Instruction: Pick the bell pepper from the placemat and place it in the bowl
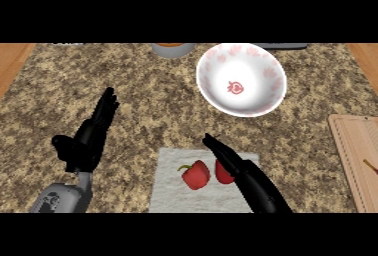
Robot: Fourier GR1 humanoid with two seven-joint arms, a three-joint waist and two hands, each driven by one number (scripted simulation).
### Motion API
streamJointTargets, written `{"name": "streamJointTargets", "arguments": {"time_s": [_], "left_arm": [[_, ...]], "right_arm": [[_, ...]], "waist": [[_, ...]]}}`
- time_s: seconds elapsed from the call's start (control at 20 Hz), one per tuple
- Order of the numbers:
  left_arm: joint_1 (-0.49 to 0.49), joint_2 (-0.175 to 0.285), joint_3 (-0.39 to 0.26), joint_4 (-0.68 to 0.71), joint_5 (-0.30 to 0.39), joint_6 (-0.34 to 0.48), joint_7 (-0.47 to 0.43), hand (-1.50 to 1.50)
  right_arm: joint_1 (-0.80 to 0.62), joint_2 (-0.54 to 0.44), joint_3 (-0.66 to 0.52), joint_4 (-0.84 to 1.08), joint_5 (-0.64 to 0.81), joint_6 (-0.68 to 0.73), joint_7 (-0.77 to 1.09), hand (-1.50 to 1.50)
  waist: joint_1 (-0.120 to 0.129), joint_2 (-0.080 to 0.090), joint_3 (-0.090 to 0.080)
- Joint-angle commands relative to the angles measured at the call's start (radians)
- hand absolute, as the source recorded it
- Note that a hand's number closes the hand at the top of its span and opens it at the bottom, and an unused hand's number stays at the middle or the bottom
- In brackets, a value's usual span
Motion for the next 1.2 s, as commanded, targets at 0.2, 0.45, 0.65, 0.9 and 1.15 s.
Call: {"name": "streamJointTargets", "arguments": {"time_s": [0.2, 0.45, 0.65, 0.9, 1.15], "left_arm": [[-0.012, -0.038, 0.055, 0.038, -0.027, -0.039, -0.015, 0.0], [-0.016, -0.041, 0.074, 0.003, -0.052, -0.059, 0.027, 0.0], [-0.012, -0.078, 0.089, 0.046, -0.075, -0.086, -0.006, 0.0], [-0.027, -0.11, 0.087, 0.05, -0.126, -0.069, 0.006, 0.0], [-0.003, -0.115, 0.123, 0.025, -0.118, -0.107, -0.01, 0.0]], "right_arm": [[0.082, 0.006, -0.066, -0.006, -0.085, 0.067, -0.152, -1.5], [0.073, 0.108, -0.015, 0.058, -0.052, 0.062, -0.124, -1.5], [0.101, 0.092, -0.063, 0.027, -0.085, 0.117, -0.105, -1.5], [0.049, 0.156, -0.096, 0.189, -0.085, 0.111, -0.188, -1.5], [0.038, 0.183, -0.11, 0.313, -0.042, 0.086, -0.279, -1.5]], "waist": [[-0.002, 0.0, 0.0], [-0.001, 0.0, 0.0], [-0.002, 0.0, 0.0], [-0.001, 0.0, 0.0], [0.0, 0.0, 0.0]]}}
